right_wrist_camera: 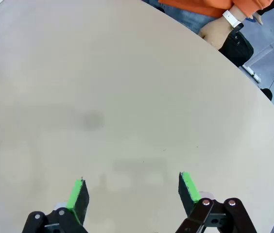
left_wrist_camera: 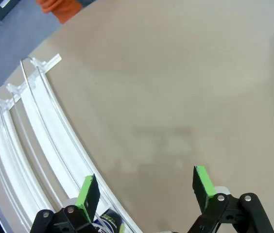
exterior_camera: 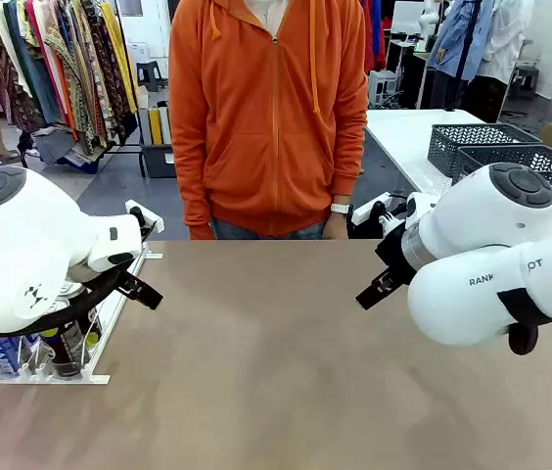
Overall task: Retrieve and store the cans from the dispenser.
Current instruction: Pick up one can from the Automatic Can Dispenser and place it in the middle of the table.
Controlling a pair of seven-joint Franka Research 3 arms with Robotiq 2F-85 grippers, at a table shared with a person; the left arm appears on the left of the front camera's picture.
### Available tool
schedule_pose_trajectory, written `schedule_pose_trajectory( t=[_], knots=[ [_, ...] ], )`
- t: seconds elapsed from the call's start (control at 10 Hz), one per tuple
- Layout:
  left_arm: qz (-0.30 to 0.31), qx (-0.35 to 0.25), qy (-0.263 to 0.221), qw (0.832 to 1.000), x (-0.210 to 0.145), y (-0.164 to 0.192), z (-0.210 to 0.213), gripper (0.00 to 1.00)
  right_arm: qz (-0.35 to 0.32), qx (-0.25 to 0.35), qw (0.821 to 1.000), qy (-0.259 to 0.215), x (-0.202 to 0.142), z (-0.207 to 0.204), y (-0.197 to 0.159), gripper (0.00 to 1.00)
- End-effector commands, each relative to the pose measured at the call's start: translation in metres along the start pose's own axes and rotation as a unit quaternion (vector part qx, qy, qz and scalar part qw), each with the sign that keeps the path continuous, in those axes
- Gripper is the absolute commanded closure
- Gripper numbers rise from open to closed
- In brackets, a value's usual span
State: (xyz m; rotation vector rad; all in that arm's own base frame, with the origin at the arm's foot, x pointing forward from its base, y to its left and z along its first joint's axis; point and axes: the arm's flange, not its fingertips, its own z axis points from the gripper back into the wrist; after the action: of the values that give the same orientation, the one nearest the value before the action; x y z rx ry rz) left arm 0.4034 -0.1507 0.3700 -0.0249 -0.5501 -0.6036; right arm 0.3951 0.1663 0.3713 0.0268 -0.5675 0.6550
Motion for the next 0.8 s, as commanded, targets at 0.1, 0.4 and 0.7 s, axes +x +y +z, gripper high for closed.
schedule_pose_trajectory(
  t=[0.1,0.4,0.7],
  knots=[
    [0.0,0.0,0.0,1.0,0.0001,0.0,0.0001,0.0,0.0,0.0,1.0,0.0,0.0,0.0,0.0,0.0],
    [0.0,0.0,0.0,1.0,0.0001,0.0,0.0001,0.0,0.0,0.0,1.0,0.0,0.0,0.0,0.0,0.0],
    [0.0,0.0,0.0,1.0,0.0001,0.0,0.0001,0.0,0.0,0.0,1.0,0.0,0.0,0.0,0.0,0.0]
  ],
)
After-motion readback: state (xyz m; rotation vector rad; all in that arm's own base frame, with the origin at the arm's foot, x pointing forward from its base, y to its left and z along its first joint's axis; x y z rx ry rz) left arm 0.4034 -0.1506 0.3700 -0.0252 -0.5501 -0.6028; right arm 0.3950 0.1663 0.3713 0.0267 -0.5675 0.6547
